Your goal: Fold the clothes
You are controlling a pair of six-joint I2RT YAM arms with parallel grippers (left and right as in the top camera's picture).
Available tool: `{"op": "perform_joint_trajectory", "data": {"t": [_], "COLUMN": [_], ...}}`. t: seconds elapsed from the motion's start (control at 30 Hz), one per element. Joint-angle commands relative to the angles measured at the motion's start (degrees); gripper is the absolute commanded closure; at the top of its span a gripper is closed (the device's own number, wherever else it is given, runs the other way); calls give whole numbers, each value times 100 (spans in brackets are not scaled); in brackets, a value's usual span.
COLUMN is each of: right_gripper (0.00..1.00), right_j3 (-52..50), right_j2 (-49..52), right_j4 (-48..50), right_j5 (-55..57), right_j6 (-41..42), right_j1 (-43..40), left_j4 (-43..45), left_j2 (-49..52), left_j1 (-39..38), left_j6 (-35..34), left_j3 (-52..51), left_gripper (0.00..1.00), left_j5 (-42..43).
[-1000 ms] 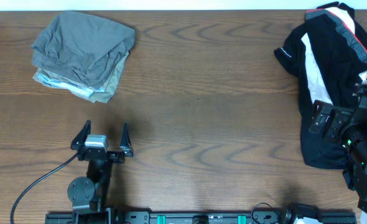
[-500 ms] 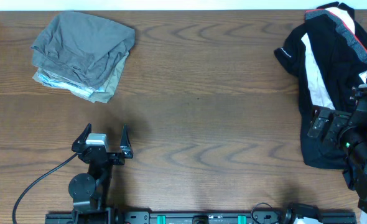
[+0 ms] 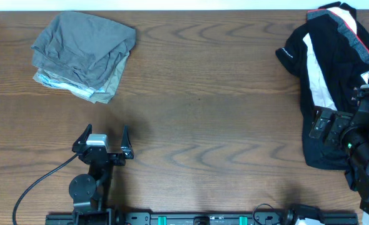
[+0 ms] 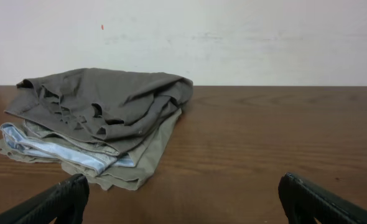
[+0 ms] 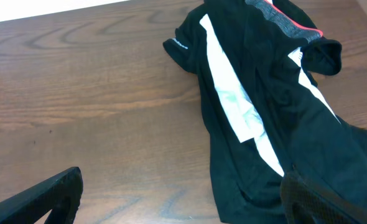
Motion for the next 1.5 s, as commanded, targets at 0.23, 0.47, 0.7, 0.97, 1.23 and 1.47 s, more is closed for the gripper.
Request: {"op": "perform_joint_trajectory", "data": {"t": [0.23, 0.47, 0.7, 0.97, 1.23, 1.47], "right_gripper": [1, 1, 1, 1, 1, 1], "right_j3": [2, 2, -793, -3185, -5040, -6188], "right_j2": [-9, -11, -328, -1285, -2251, -3108], "right_j4": [-22, -28, 1849, 5082, 6787, 7121], "right_j5": [52, 33, -590, -1274, -328, -46], "right_j6": [-68, -68, -44, -50, -479, -315], "right_j1": [-11, -11, -9, 164, 1056, 1099], "left_j4": [-273, -273, -273, -273, -273, -271], "left_j2": [-28, -28, -28, -28, -26, -24], "left_j1": [-35, -33, -35, -35, -33, -35], "left_j6": [-26, -26, -26, -26, -26, -26], "left_j3": [-55, -55, -55, -55, -55, -55], "left_gripper": [2, 2, 2, 2, 2, 2], "left_j5": [57, 55, 55, 57, 57, 55]}}
